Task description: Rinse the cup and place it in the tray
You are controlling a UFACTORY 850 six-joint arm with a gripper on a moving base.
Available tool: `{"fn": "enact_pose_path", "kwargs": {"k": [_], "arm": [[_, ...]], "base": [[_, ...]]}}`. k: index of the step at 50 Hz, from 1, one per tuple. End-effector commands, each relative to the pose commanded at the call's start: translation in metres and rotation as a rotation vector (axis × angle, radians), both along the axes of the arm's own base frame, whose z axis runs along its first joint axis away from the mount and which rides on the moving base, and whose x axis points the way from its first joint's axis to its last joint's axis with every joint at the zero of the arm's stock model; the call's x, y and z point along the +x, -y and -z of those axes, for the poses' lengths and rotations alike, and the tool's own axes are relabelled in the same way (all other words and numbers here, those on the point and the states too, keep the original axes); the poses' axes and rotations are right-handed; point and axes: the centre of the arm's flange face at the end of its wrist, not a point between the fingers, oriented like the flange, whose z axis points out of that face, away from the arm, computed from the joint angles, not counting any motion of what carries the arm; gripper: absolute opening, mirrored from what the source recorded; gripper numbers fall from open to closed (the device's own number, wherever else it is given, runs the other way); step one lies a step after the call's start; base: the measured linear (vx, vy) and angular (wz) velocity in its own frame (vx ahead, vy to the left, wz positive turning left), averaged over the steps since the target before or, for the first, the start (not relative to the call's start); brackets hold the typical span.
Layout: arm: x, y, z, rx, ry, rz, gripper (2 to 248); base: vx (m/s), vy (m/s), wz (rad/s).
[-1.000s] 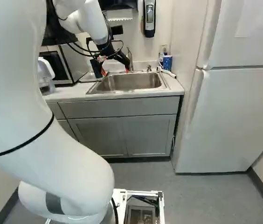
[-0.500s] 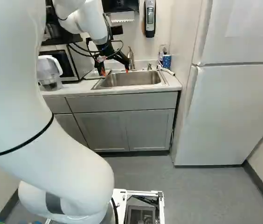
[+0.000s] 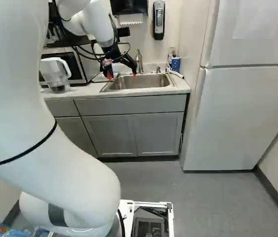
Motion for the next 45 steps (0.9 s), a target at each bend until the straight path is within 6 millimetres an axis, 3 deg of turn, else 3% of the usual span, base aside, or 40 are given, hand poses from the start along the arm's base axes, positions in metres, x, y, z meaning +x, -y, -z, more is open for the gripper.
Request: {"fn": "enact_pose_path", "kwargs": {"k": [45], "arm": [[-0.0003, 0.0000, 0.0021, 0.001, 0.004, -0.001, 247]], "base": [[0.003, 0.000, 0.000]]}}
